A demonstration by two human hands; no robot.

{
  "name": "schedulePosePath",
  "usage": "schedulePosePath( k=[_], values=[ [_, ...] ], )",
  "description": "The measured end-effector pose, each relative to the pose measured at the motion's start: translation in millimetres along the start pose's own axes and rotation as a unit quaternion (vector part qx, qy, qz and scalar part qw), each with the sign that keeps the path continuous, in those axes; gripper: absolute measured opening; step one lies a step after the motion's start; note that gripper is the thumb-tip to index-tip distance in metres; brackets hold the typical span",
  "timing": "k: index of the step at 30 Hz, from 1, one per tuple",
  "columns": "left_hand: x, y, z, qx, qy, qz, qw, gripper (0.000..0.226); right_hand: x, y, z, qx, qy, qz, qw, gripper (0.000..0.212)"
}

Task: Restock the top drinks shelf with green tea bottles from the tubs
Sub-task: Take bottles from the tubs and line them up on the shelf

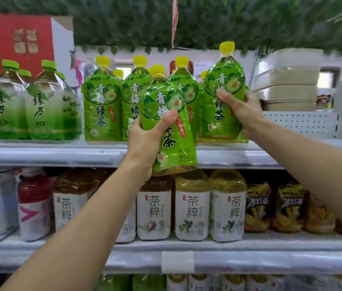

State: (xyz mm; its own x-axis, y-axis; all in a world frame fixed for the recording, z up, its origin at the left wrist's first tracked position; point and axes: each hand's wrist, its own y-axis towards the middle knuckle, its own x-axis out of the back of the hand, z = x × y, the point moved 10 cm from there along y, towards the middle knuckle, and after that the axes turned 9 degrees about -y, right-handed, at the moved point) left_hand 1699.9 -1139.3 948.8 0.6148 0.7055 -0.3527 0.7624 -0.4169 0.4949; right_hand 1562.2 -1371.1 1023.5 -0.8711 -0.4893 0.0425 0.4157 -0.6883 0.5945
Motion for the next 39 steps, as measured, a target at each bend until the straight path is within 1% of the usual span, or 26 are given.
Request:
schedulePosePath(
  k=[2,3,4,6,7,9,10,11,12,13,14,15,16,18,20,22,23,25,28,30,31,33,34,36,38,39],
  values=[
    [1.0,1.2,-1.0,-0.001,0.012,-0.008,1.000,0.145,-5.3,6.2,-18.1,-0.026,-0.004,0.020,0.999,0.130],
    [-0.3,0.0,-2.7,-0.003,0.018,-0.009,1.000,0.144,-8.4,6.8,-23.7,-0.039,-0.001,0.029,0.999,0.129],
    [-0.9,-0.3,-3.3,-0.007,0.022,-0.009,1.000,0.144,-10.0,6.8,-28.2,-0.049,0.008,0.038,0.998,0.115],
    [-2.7,-0.3,-4.2,-0.014,0.025,-0.005,1.000,0.144,-15.8,3.4,-26.9,-0.050,0.012,0.063,0.997,0.066],
    [-3.2,-0.5,-3.5,-0.015,0.030,-0.004,0.999,0.145,-17.0,4.1,-26.1,-0.047,0.008,0.072,0.996,0.048],
    [-3.4,-1.9,-3.7,-0.019,0.031,-0.005,0.999,0.144,-19.4,3.7,-25.1,-0.049,0.000,0.091,0.995,0.035],
    [-2.9,-2.3,-3.9,-0.021,0.028,-0.008,0.999,0.143,-19.9,3.9,-24.2,-0.052,-0.007,0.098,0.994,0.036],
    [-2.1,-3.7,-4.2,-0.023,0.029,-0.011,0.999,0.143,-18.3,2.1,-24.0,-0.057,-0.027,0.093,0.994,0.046],
    [-1.5,-5.2,-4.0,-0.025,0.029,-0.014,0.999,0.143,-13.7,-1.2,-22.5,-0.056,-0.072,0.073,0.993,0.066],
    [-0.3,-6.1,-3.1,-0.025,0.032,-0.017,0.999,0.142,-3.1,-7.4,-14.8,-0.029,-0.133,0.019,0.991,0.089],
    [0.2,-7.0,-2.9,-0.027,0.033,-0.020,0.999,0.141,7.1,-16.7,-1.1,0.027,-0.179,-0.047,0.982,0.099],
    [0.0,-9.5,-4.4,-0.034,0.036,-0.021,0.999,0.138,11.1,-34.6,18.8,0.102,-0.191,-0.090,0.972,0.097],
    [-1.8,-14.1,-6.6,-0.043,0.038,-0.020,0.998,0.133,9.3,-54.6,34.8,0.164,-0.178,-0.094,0.966,0.091],
    [-10.5,-26.0,-12.0,-0.069,0.048,-0.007,0.996,0.114,-12.0,-91.1,46.4,0.195,-0.133,0.006,0.972,0.088],
    [-22.4,-33.9,-13.5,-0.082,0.053,0.006,0.995,0.096,-42.8,-119.4,38.4,0.139,-0.130,0.168,0.967,0.095],
    [-37.8,-37.7,-16.5,-0.097,0.035,0.031,0.994,0.104,-55.2,-128.4,22.5,0.091,-0.110,0.243,0.960,0.088],
    [-46.1,-40.8,-22.3,-0.114,0.036,0.040,0.992,0.109,-53.4,-127.1,20.9,0.088,-0.099,0.246,0.960,0.103],
    [-62.3,-41.2,-29.7,-0.139,0.048,0.050,0.988,0.111,-42.7,-121.4,26.2,0.079,-0.079,0.224,0.968,0.118],
    [-93.1,-38.6,-25.7,-0.085,0.025,0.104,0.991,0.101,-19.6,-116.1,38.0,0.091,-0.025,0.214,0.972,0.084],
    [-111.4,-31.9,-23.0,-0.070,0.035,0.146,0.986,0.082,2.6,-108.3,39.0,0.089,-0.005,0.186,0.978,0.075],
    [-114.9,-27.2,-24.7,-0.089,0.068,0.147,0.983,0.075,14.3,-103.9,39.3,0.095,-0.006,0.167,0.981,0.075],
    [-115.1,-17.0,-28.8,-0.169,0.165,0.124,0.964,0.073,38.2,-91.3,38.4,0.104,-0.019,0.119,0.987,0.077],
    [-116.2,-13.3,-29.2,-0.214,0.227,0.113,0.943,0.072,50.3,-81.5,34.8,0.103,-0.014,0.089,0.991,0.079],
    [-122.0,-8.0,-24.9,-0.286,0.391,0.078,0.871,0.072,72.4,-61.8,27.8,0.101,0.011,0.028,0.994,0.086],
    [-132.3,-3.8,-18.8,-0.337,0.509,0.055,0.790,0.091,88.1,-41.2,21.4,0.101,0.026,-0.015,0.994,0.088],
    [-137.8,-1.2,-16.7,-0.351,0.541,0.055,0.762,0.100,91.7,-32.0,18.0,0.097,0.030,-0.023,0.995,0.088]
  ],
)
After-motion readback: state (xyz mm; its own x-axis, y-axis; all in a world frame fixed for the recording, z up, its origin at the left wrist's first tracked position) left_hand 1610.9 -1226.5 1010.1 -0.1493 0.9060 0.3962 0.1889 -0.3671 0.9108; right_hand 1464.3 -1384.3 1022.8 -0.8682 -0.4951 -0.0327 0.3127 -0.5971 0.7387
